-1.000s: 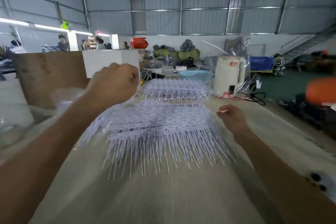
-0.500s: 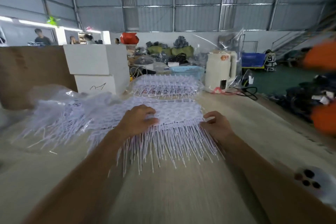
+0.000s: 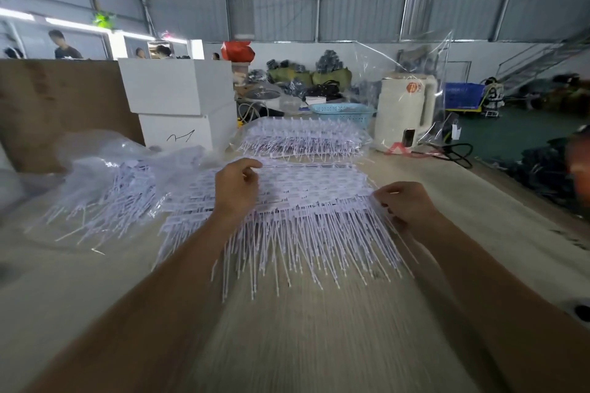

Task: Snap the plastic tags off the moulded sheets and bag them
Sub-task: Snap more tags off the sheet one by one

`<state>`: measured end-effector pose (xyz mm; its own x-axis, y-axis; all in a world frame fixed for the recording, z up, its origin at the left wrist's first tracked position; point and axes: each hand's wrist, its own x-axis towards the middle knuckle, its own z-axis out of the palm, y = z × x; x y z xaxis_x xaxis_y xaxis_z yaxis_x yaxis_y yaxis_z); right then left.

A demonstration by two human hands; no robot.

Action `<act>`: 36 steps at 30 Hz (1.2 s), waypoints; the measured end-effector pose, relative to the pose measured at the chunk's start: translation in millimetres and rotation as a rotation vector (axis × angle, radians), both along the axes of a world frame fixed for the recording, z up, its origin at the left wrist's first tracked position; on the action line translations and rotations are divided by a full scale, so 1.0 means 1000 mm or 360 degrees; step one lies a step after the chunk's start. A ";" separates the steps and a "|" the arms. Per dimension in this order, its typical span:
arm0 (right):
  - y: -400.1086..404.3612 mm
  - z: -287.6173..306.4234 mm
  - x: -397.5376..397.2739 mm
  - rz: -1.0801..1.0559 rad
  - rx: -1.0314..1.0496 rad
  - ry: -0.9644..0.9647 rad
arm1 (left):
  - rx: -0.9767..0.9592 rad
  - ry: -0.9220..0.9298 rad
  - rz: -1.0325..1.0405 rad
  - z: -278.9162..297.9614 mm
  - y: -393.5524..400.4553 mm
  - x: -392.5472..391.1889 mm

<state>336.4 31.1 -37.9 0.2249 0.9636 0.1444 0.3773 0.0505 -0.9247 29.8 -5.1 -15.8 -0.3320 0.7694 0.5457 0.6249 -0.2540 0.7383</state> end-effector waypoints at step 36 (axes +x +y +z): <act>-0.023 0.048 -0.006 -0.0058 0.0064 0.1164 | -0.0379 -0.0890 -0.1146 0.047 -0.016 -0.012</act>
